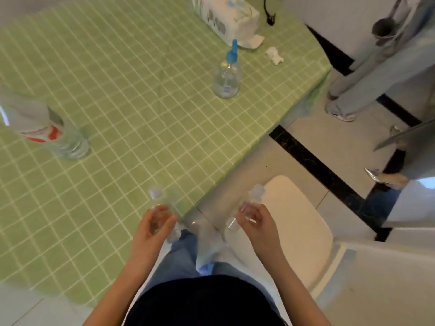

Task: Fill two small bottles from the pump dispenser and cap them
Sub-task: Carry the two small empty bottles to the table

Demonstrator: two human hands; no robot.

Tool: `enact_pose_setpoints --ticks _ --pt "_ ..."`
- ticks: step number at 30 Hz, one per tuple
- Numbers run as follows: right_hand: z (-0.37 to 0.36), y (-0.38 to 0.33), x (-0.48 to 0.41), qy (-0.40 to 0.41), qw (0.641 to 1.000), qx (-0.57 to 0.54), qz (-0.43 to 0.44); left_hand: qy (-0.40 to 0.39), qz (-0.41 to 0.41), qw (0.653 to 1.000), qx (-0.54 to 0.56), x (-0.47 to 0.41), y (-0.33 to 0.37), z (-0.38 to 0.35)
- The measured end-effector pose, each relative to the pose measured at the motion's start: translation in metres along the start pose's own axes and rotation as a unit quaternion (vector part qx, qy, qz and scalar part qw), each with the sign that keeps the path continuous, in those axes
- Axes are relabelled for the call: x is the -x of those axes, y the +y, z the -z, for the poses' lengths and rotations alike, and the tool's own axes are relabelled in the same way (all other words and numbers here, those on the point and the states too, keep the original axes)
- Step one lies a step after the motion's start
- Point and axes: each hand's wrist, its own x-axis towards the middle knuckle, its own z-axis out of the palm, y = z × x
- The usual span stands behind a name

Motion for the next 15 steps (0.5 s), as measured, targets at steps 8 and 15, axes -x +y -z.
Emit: enact_pose_setpoints --ticks 8,15 --pt "-0.062 -0.032 -0.049 -0.038 0.999 -0.028 -0.008 -0.002 -0.001 1.000 0.000 -0.048 0.024 0.034" --pt "-0.083 -0.057 -0.089 -0.084 0.996 0.002 0.008 0.036 0.014 0.999 0.037 -0.072 0.031 0.042"
